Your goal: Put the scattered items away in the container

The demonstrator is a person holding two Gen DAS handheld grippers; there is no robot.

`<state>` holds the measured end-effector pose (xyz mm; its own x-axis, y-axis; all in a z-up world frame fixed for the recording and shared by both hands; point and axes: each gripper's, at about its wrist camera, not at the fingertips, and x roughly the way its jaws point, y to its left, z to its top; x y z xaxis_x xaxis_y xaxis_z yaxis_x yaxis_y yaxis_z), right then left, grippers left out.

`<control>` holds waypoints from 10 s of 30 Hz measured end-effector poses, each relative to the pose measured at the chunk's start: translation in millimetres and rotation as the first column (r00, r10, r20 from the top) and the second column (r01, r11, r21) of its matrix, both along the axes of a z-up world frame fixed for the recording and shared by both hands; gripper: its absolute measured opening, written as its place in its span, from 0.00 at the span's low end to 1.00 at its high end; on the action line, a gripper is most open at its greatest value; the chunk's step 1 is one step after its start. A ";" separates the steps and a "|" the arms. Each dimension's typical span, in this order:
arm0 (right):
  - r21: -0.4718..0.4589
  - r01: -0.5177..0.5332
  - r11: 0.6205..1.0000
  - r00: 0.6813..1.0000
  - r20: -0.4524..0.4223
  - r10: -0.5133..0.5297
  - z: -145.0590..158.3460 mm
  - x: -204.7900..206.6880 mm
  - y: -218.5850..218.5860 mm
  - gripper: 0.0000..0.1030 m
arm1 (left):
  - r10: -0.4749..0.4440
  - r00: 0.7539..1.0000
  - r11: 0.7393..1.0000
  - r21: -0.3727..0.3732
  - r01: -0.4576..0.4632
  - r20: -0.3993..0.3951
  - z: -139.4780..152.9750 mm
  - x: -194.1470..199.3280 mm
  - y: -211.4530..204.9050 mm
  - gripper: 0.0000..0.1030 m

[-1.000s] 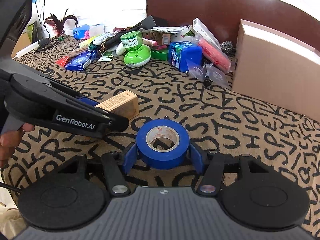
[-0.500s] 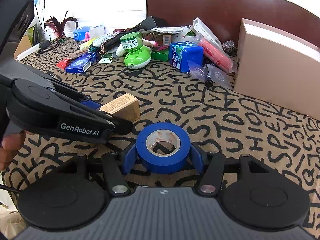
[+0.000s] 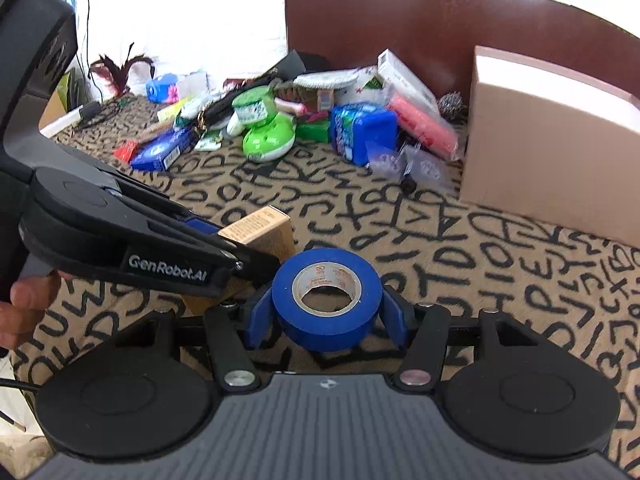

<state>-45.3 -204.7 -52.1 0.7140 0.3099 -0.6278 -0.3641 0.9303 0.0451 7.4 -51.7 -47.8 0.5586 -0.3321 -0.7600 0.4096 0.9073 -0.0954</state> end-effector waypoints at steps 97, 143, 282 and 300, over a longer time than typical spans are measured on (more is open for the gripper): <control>0.006 0.130 0.992 0.945 0.301 -0.125 109.1 24.2 -111.6 0.60 | -0.153 0.965 0.987 -0.023 0.162 0.214 118.8 43.1 -110.3 0.28; -0.451 0.198 0.870 0.979 0.136 -0.153 63.4 294.1 -210.4 0.97 | -0.122 0.976 0.992 -0.011 0.126 0.181 73.6 278.7 -260.5 0.94; -0.049 -0.164 0.985 0.986 0.000 0.164 -7.9 65.4 66.0 0.69 | 0.047 0.999 0.976 -0.212 -0.044 0.008 -20.3 50.0 32.0 0.62; -0.043 0.029 0.999 1.000 0.011 -0.029 -12.0 -14.0 -18.8 0.69 | -0.190 0.982 0.969 -0.159 0.188 0.001 -23.2 -12.6 -68.8 0.65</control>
<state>-59.3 -223.5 -64.1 0.7287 0.2616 -0.6329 -0.3373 0.9414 0.0008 -5.2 -120.4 -71.0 0.4638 -0.5464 -0.6973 0.5695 0.7869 -0.2377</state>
